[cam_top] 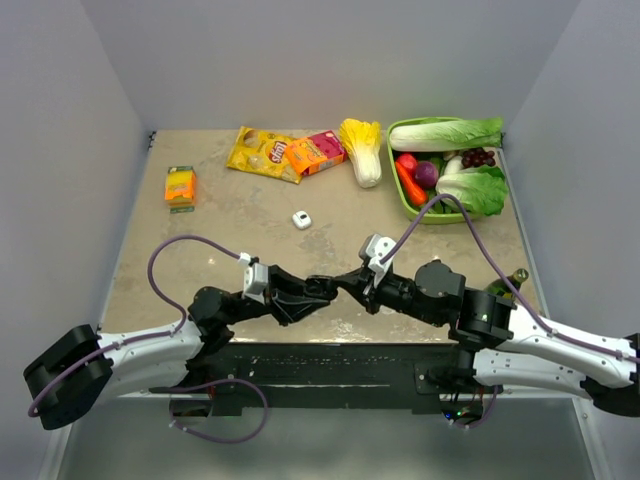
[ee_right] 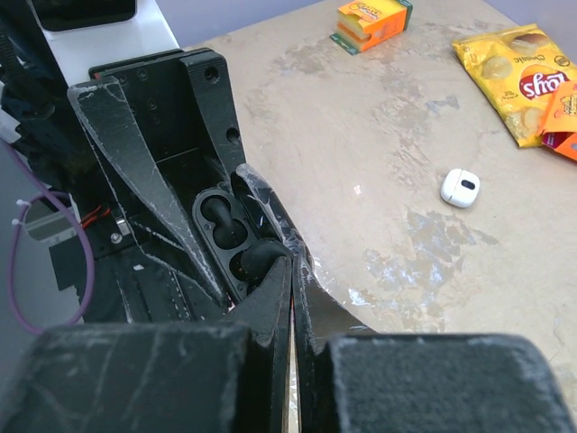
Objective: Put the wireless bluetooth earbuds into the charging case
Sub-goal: Place the earbud in the charging case.
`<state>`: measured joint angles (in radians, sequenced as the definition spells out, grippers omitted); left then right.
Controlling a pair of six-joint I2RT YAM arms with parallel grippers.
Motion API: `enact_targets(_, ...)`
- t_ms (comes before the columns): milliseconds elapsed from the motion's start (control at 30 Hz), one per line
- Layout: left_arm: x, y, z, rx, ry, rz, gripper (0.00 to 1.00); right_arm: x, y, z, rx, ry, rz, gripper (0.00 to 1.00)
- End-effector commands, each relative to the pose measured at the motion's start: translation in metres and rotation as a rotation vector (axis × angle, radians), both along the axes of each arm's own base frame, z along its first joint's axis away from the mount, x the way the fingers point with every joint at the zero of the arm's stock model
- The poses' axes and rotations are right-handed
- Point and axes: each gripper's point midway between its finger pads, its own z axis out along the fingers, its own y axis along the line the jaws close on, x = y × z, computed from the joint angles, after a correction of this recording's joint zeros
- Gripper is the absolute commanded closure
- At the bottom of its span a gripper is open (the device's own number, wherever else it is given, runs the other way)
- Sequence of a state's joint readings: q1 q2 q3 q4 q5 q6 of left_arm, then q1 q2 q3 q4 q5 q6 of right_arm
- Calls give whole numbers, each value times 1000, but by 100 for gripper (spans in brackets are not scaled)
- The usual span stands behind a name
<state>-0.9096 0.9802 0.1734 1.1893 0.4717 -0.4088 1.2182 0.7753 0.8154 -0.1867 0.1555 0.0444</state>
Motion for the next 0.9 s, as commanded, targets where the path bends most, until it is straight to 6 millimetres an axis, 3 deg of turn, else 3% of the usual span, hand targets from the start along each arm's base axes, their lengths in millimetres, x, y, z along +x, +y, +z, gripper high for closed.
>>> enact_targets(0,3,4,38,-112,-69,26,100,5,2,5,23,-12,-33,100)
enact_targets(867,28,5,56,-168,10,133,100,26,2,-3,9,-27,-180,100)
